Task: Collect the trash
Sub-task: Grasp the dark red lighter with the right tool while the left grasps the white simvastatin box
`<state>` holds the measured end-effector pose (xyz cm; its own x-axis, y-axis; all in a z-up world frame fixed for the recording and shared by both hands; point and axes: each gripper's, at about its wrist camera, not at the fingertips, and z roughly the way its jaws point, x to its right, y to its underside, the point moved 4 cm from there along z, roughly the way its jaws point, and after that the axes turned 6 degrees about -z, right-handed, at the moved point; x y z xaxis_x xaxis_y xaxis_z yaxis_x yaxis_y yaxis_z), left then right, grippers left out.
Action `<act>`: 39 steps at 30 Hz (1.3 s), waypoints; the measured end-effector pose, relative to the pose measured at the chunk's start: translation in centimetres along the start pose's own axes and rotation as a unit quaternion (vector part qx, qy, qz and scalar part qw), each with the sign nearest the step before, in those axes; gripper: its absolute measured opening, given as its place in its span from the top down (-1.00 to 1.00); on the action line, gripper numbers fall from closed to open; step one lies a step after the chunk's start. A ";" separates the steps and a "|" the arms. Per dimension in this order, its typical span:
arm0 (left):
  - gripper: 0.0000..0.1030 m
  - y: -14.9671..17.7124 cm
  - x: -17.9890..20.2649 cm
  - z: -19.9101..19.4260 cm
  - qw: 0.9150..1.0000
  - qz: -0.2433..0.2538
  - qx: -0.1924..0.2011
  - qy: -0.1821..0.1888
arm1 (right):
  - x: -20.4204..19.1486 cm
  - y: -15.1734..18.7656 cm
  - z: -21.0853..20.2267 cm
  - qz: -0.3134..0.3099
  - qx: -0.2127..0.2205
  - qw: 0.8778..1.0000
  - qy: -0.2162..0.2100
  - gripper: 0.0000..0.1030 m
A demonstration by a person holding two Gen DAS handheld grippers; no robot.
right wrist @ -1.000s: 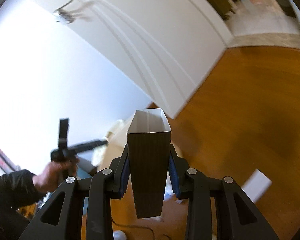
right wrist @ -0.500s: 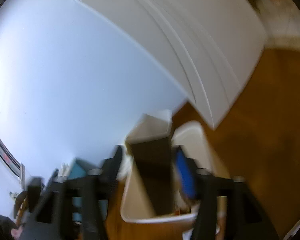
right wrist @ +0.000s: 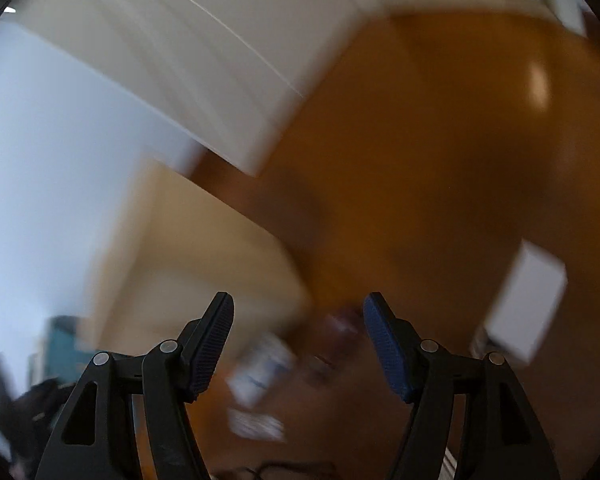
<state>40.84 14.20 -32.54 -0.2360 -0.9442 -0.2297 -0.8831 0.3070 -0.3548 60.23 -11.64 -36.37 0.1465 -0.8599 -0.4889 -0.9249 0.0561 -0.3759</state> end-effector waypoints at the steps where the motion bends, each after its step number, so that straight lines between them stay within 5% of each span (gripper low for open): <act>1: -0.13 -0.1 0.1 -0.1 1.000 0.007 0.005 -0.004 | 0.5 0.8 1.7 0.013 -0.011 1.000 0.015 -0.37; 8: -0.13 1.0 1.0 2.1 1.000 0.011 0.007 -0.002 | -2.4 3.0 9.7 -0.034 -0.033 0.992 0.118 -0.37; 12: -0.13 3.2 1.5 4.6 1.000 0.015 -0.016 0.000 | -2.8 3.5 12.5 -0.054 -0.064 0.972 0.218 -0.37; 15: -0.13 3.9 1.3 5.6 1.000 0.015 -0.024 -0.004 | -0.6 5.1 13.1 -0.025 -0.075 0.973 0.217 -0.37; 20: -0.13 4.3 0.7 6.9 1.000 0.003 -0.007 -0.003 | -2.3 5.3 15.3 -0.060 -0.085 0.973 0.206 -0.35; 21: -0.13 4.4 0.8 7.5 1.000 0.012 -0.004 -0.002 | -2.4 5.4 15.6 -0.065 -0.087 0.975 0.192 -0.29; 23: -0.13 4.8 1.1 9.3 1.000 0.029 -0.005 0.005 | -1.7 5.3 15.2 -0.074 -0.086 0.982 0.154 0.19; 25: -0.13 5.1 1.5 11.0 0.998 0.045 -0.020 0.028 | -0.4 5.1 13.9 -0.080 -0.082 0.983 0.147 0.33; 28: -0.13 5.1 2.1 13.9 0.995 0.084 -0.029 0.048 | 1.9 5.2 11.3 -0.069 -0.067 0.987 0.130 0.35; 33: -0.13 4.0 1.9 18.2 0.990 0.077 -0.066 0.100 | 5.3 6.6 8.0 -0.033 -0.065 0.994 0.087 0.35; 39: -0.15 3.1 3.0 21.0 0.986 0.089 -0.078 0.117 | 4.8 6.7 6.1 -0.017 -0.067 0.995 0.066 0.35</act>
<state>45.94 14.84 -53.30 -0.4637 -0.8843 -0.0547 -0.8665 0.4655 -0.1804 56.87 -12.34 -46.02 0.1399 -0.9196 -0.3671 -0.9600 -0.0352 -0.2777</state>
